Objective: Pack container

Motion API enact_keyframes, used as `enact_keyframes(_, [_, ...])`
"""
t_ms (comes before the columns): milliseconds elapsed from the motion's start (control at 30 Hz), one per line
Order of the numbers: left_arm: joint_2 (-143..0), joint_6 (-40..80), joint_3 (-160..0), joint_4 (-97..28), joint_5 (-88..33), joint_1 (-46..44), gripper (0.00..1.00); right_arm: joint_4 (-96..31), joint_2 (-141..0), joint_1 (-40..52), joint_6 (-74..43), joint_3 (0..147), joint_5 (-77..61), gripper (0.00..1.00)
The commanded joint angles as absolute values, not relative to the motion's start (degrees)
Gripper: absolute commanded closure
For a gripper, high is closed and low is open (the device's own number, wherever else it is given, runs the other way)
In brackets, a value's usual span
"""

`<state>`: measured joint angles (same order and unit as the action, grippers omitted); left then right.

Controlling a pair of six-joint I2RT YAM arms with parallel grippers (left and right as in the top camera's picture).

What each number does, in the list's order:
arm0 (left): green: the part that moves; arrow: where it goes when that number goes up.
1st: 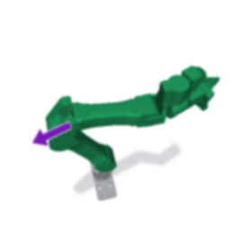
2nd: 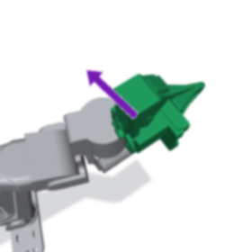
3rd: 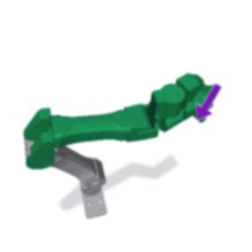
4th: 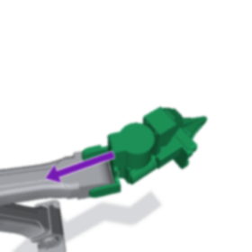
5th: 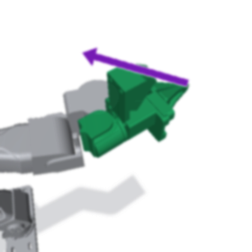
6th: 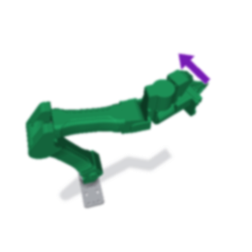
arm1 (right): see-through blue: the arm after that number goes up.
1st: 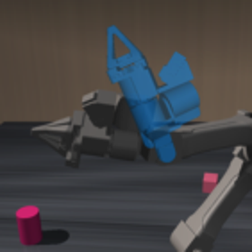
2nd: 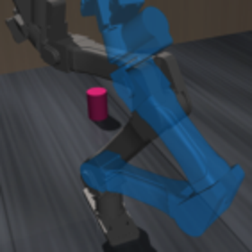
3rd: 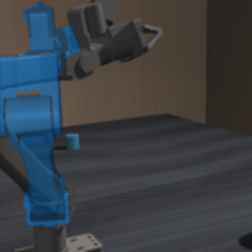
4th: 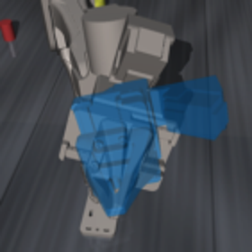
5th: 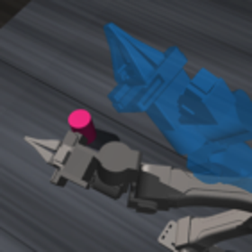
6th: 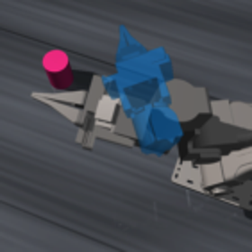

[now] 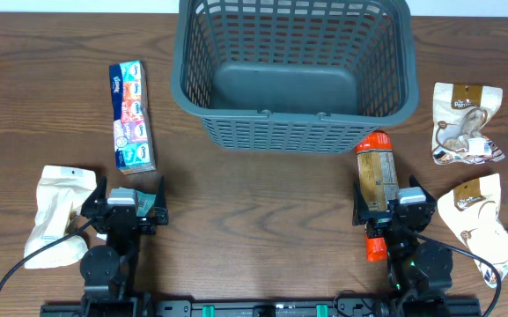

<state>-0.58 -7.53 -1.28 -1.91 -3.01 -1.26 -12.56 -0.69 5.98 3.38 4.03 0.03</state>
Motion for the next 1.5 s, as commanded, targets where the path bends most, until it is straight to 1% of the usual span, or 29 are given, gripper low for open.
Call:
enact_keyframes(0, [-0.2,-7.9,-0.2,-3.9,-2.3,-1.4,0.01,-12.5,-0.3,6.4,3.9,3.8,0.6,0.00])
enact_keyframes(1367, [-0.2,-7.9,-0.2,-3.9,-2.3,-1.4,0.01,-12.6,-0.3,6.4,3.9,3.8,-0.2,0.01])
enact_keyframes(1467, [-0.2,-7.9,-0.2,-3.8,-2.3,-1.4,0.01,-12.6,-0.3,6.4,1.8,3.8,-0.3,0.01])
